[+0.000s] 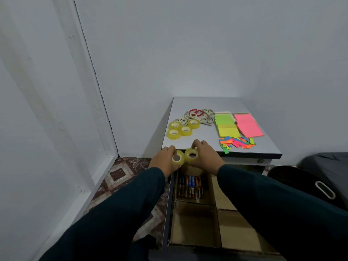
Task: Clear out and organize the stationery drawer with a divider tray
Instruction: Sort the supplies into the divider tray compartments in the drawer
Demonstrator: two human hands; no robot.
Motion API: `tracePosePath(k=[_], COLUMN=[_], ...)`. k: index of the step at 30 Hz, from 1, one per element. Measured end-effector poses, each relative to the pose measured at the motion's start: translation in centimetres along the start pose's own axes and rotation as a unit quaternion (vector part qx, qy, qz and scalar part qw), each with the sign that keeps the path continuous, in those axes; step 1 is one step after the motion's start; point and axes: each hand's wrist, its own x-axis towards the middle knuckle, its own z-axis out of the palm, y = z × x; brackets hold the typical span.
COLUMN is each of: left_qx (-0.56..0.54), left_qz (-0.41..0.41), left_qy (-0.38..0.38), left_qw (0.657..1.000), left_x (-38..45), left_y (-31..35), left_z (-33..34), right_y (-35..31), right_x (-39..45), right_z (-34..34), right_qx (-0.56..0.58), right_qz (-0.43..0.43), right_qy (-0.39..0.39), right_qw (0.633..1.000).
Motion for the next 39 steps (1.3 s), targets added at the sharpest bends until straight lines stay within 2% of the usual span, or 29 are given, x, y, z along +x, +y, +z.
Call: tracePosePath(k=[4, 9, 15, 17, 21, 25, 28, 35, 39], left_qx=[-0.034, 0.053, 0.117, 0.133, 0.233, 0.258, 0.296, 0.392, 0.39], left_qz=[0.016, 0.056, 0.092, 0.096, 0.133, 0.154, 0.155, 0.149, 0.151], left_qy=[-0.06, -0.149, -0.191, -0.206, -0.201, -0.196, -0.219, -0.254, -0.241], left_qw=[0.997, 0.986, 0.97, 0.965, 0.942, 0.933, 0.917, 0.872, 0.876], left_x=[-2.0, -4.6, -7.1, -7.7, -8.6, -9.0, -8.9, -8.6, -8.5], left_y=[0.1, 0.2, 0.2, 0.0, 0.0, -0.2, -0.5, 0.8, 1.0], left_z=[0.8, 2.7, 4.6, 5.2, 5.9, 6.7, 7.5, 9.4, 10.1], right_y=[0.9, 1.9, 2.8, 3.1, 3.5, 3.7, 3.9, 3.6, 3.8], right_x=[-2.9, -6.3, -9.4, -10.1, -10.7, -11.1, -11.4, -10.9, -11.1], right_z=[0.5, 1.9, 3.1, 3.5, 4.6, 5.4, 6.1, 8.0, 8.7], right_qx=[-0.016, -0.057, -0.093, -0.125, -0.193, -0.217, -0.253, -0.307, -0.313], right_qz=[-0.002, -0.009, -0.029, -0.047, -0.079, -0.101, -0.11, -0.068, -0.056], right_qy=[-0.074, -0.148, -0.207, -0.211, -0.198, -0.211, -0.231, -0.247, -0.245], right_qw=[0.997, 0.987, 0.974, 0.968, 0.958, 0.948, 0.933, 0.917, 0.916])
